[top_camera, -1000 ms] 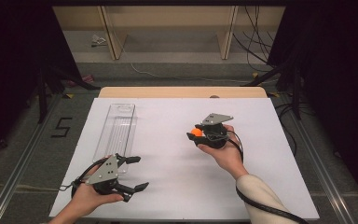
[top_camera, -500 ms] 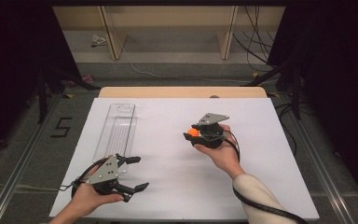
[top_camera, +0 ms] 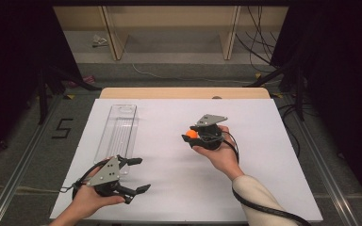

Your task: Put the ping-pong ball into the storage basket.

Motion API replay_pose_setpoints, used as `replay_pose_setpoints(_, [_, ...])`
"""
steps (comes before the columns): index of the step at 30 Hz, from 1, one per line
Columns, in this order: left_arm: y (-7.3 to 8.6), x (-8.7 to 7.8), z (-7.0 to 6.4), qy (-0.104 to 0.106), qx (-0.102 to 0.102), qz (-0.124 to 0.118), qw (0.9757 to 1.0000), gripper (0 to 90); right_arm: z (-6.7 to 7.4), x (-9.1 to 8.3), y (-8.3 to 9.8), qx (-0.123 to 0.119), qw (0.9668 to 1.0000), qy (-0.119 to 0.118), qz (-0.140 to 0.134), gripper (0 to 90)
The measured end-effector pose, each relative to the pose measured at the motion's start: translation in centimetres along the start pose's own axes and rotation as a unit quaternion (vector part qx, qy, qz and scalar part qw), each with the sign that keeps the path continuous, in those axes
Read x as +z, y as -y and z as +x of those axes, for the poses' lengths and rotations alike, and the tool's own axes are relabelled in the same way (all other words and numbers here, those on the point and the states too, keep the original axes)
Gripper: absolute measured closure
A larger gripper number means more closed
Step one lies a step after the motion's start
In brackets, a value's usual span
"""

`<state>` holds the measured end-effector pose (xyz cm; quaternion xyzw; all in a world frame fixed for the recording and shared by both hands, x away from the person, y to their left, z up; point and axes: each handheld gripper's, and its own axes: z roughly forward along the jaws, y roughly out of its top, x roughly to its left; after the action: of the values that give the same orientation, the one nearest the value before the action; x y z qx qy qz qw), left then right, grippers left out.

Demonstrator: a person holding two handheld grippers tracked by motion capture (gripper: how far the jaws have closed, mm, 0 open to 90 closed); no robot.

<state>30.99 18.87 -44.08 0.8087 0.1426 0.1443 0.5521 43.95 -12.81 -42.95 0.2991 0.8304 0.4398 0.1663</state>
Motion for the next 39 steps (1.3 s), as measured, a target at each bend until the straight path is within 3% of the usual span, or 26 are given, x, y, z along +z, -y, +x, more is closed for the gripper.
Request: replay_pose_setpoints(39, [0.0, 0.0, -0.1, 0.003, 0.002, 0.001, 1.0000, 16.0, 1.6, 1.5, -1.1, -0.009, 0.9999, -0.014, 0.000, 51.4])
